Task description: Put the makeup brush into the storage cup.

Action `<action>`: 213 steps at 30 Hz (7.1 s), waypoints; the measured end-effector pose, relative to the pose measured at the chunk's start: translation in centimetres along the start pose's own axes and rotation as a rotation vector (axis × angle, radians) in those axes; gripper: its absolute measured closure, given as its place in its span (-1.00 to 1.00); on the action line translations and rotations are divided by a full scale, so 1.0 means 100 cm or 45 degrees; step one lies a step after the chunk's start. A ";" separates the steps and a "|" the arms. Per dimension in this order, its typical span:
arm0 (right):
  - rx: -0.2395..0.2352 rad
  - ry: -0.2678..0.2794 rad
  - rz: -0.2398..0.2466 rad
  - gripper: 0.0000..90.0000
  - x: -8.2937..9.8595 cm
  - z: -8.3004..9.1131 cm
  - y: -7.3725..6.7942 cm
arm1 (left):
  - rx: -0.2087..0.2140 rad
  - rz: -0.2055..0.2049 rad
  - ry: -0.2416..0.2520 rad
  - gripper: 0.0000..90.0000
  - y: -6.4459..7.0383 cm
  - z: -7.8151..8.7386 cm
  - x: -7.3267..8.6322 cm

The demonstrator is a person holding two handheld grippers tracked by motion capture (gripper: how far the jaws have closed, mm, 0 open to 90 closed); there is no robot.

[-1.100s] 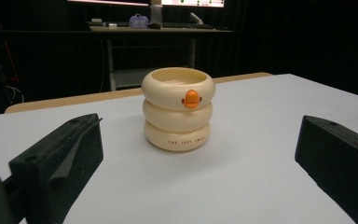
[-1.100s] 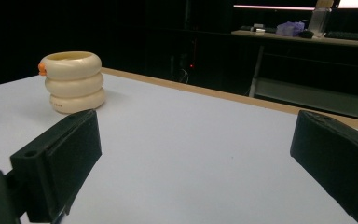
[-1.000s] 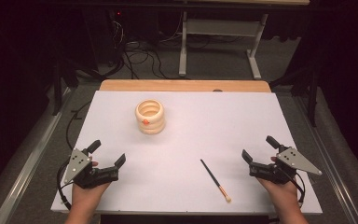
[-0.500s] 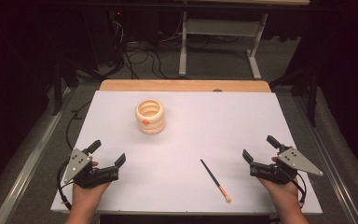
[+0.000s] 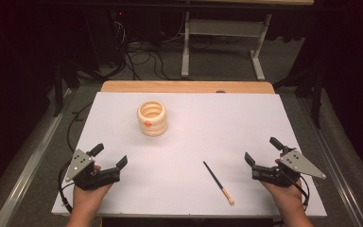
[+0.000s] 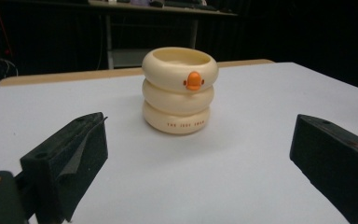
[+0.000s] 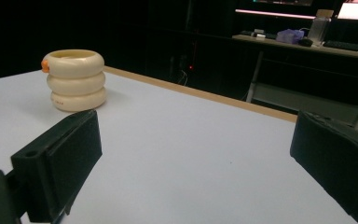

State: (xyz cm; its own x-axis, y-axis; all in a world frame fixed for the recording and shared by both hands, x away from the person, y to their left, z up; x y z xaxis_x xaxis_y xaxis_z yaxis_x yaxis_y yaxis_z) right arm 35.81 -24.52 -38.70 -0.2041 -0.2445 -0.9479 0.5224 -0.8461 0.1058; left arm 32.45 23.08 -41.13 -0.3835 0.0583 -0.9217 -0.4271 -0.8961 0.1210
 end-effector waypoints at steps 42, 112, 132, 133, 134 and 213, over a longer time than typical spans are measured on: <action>0.050 -0.544 -0.067 -0.91 0.035 -0.020 0.010 | -0.041 -0.054 -0.194 -0.88 0.000 -0.024 0.017; -0.164 -1.535 0.175 -0.85 0.018 -0.049 -0.011 | 0.015 -0.136 -0.042 -0.97 0.005 -0.008 0.008; -0.244 -1.496 0.250 -0.55 0.005 -0.049 -0.043 | 0.012 -0.150 -0.041 -0.97 0.008 -0.008 0.008; -0.252 -1.494 0.254 -0.53 0.005 -0.049 -0.045 | 0.014 -0.151 -0.042 -0.97 0.008 -0.008 0.008; -0.257 -1.493 0.253 -0.50 0.005 -0.049 -0.046 | 0.015 -0.152 -0.042 -0.97 0.008 -0.009 0.008; -0.423 -1.660 0.470 0.89 0.028 -0.067 -0.096 | 0.020 -0.171 -0.035 -0.97 0.012 -0.008 0.008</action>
State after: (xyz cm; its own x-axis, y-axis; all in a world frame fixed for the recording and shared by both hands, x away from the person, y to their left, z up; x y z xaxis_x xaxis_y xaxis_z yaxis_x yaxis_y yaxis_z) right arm 35.78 -13.85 -44.35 -0.5321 -0.8410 0.0978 0.8464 -0.5314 0.0356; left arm 32.30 21.74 -41.98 -0.3442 0.1894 -0.9196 -0.4886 -0.8725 0.0032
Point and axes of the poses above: each handheld gripper's, and its own axes: z roughly backward along the jaws, x roughly out of its underside, y roughly to its right, the point moved 5 cm from there along -z, roughly forward along the jaws, and after that the axes turned 8 degrees about -y, right-handed, at the moved point
